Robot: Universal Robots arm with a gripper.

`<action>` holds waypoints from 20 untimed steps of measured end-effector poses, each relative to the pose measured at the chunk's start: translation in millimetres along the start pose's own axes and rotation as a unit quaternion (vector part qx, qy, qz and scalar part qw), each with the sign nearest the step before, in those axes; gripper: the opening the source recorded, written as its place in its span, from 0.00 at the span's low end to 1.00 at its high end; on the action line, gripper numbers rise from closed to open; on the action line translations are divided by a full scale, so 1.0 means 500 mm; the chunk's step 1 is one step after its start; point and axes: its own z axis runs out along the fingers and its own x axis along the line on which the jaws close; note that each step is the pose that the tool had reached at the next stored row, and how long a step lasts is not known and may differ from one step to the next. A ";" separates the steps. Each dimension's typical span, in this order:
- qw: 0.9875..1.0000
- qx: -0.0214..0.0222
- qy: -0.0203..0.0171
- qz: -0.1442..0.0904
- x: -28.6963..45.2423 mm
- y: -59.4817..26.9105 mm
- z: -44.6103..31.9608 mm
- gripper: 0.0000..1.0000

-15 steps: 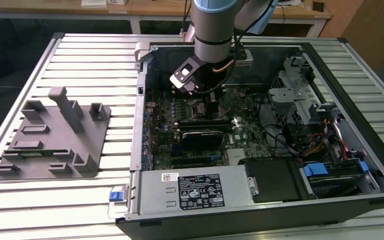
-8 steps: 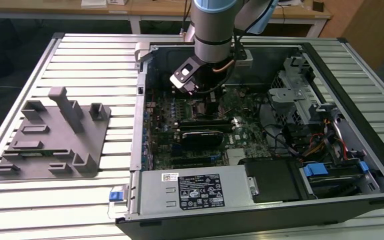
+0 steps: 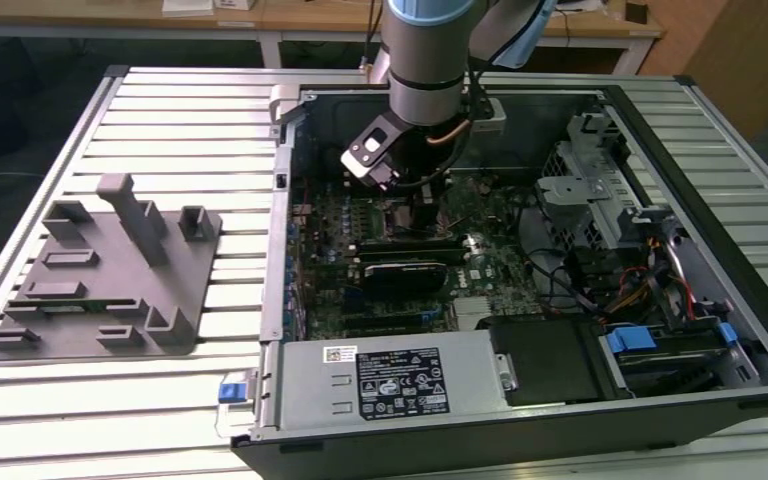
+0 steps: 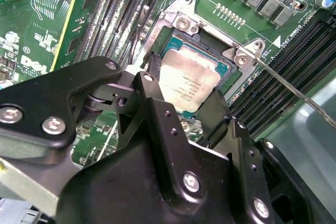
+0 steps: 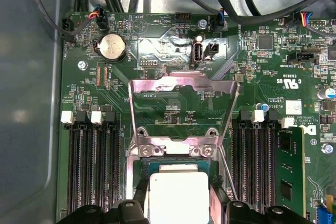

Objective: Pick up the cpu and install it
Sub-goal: 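Place the cpu into insertion slot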

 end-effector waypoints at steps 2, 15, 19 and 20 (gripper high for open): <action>1.000 0.000 0.000 0.000 0.000 0.000 0.000 0.54; 1.000 0.000 0.002 0.000 0.000 0.000 0.003 0.54; 1.000 0.000 0.003 0.000 0.000 0.000 0.004 0.61; 1.000 0.000 0.003 0.000 0.000 0.000 0.003 0.61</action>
